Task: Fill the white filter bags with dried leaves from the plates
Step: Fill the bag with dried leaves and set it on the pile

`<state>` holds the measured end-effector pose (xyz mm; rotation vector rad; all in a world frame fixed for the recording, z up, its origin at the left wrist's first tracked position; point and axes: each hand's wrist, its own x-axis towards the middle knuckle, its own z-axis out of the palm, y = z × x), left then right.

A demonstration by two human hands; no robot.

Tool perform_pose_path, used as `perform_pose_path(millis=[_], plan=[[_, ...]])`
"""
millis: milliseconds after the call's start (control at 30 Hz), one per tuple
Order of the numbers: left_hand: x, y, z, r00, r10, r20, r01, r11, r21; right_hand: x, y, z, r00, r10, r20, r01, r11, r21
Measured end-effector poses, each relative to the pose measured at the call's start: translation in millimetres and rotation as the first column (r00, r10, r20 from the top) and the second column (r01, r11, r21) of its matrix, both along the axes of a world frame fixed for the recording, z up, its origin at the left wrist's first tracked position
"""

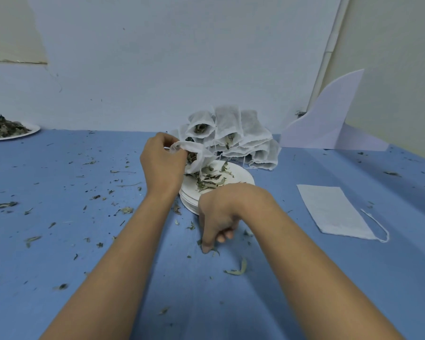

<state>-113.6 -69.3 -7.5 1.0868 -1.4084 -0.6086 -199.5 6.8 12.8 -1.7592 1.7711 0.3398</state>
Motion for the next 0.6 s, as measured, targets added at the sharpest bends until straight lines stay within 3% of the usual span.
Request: perform_pose_path(millis=[167,400,600], plan=[[-4,1,-1,0.999,-0.030,0.018,0.030,0.999,-0.010,-20,17,24,0.991,0.091,0.093,-0.093,0.995,0.017],[-3,2,-2,0.999,-0.027,0.032,0.028,0.999,-0.024,-18,40,21,0.976,0.198,0.088,-0.210,0.965,0.155],[-1,5,0,0.999,-0.036,0.034,0.036,0.999,-0.019,-9,40,11,0.986,0.164,-0.026,-0.162,0.985,0.059]])
